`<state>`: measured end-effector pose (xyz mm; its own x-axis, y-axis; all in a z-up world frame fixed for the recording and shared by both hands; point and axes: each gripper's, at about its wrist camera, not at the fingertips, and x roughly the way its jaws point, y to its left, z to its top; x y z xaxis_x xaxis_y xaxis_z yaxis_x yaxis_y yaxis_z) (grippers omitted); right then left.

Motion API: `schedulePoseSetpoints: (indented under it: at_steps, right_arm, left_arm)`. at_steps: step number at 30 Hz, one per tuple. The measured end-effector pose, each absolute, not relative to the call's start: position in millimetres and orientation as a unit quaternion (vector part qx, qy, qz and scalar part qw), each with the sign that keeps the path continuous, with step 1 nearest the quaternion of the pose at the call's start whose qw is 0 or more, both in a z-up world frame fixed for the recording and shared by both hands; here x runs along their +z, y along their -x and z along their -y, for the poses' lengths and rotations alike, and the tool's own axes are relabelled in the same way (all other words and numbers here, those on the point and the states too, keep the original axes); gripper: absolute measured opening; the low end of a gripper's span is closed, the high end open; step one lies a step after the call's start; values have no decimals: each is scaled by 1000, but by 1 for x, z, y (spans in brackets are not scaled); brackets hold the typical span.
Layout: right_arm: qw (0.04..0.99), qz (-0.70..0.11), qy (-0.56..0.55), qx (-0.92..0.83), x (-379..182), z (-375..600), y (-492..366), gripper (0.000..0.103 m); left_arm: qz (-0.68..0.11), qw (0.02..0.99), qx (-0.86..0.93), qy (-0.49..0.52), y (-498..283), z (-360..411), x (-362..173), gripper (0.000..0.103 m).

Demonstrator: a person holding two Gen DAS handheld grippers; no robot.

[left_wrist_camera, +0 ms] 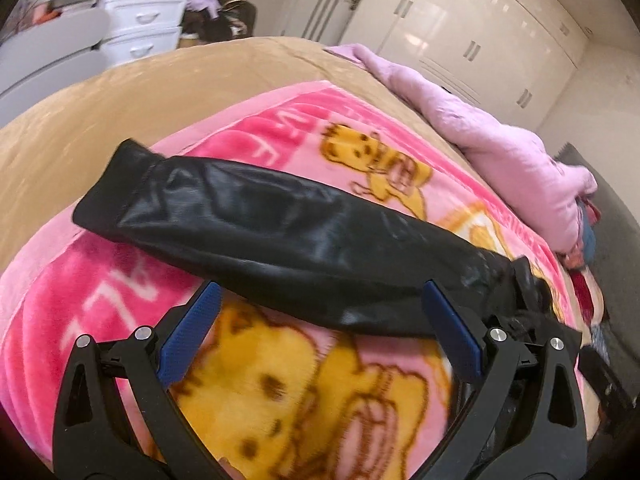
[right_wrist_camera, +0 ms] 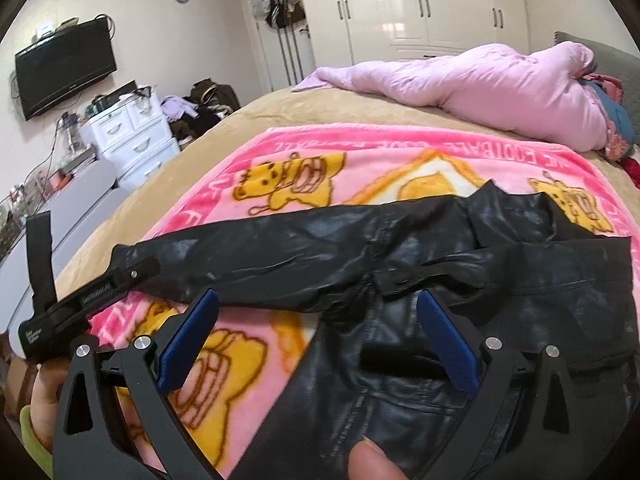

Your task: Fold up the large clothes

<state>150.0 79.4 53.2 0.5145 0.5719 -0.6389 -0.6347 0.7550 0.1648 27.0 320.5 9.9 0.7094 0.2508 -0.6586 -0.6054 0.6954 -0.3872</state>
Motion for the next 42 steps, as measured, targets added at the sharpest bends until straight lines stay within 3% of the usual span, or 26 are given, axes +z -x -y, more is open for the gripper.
schedulePoseSetpoints:
  at_steps: [15, 21, 23, 24, 25, 26, 28, 31, 42]
  right_arm:
    - [851, -388, 54, 349, 17, -90, -150, 99]
    - [855, -397, 63, 328, 8, -74, -153, 99]
    - [857, -399, 60, 321, 6, -63, -154, 99]
    - [858, -400, 56, 317, 5, -59, -154, 99]
    - [859, -400, 52, 314, 4, -54, -155, 99]
    - [861, -403, 47, 308, 3, -47, -156, 99]
    - [862, -405, 41, 302, 2, -37, -158, 99]
    - [866, -405, 35, 293, 3, -24, -157, 99]
    - [877, -391, -25, 276, 25, 30, -163, 99]
  left_arm:
    - [-279, 822, 316, 383, -14, -379, -37, 93]
    - [-233, 818, 322, 415, -10, -405, -45, 93]
    - [-208, 821, 322, 424, -5, -409, -44, 75]
    - [-200, 819, 326, 429, -3, -411, -45, 54]
    - [-187, 819, 323, 437, 2, -412, -45, 41]
    - [-177, 821, 316, 442, 4, -412, -43, 35]
    - [-153, 833, 300, 438, 8, -409, -35, 12]
    - [-130, 852, 276, 425, 11, -399, -19, 4]
    - [-72, 905, 188, 376, -4, -344, 82, 2]
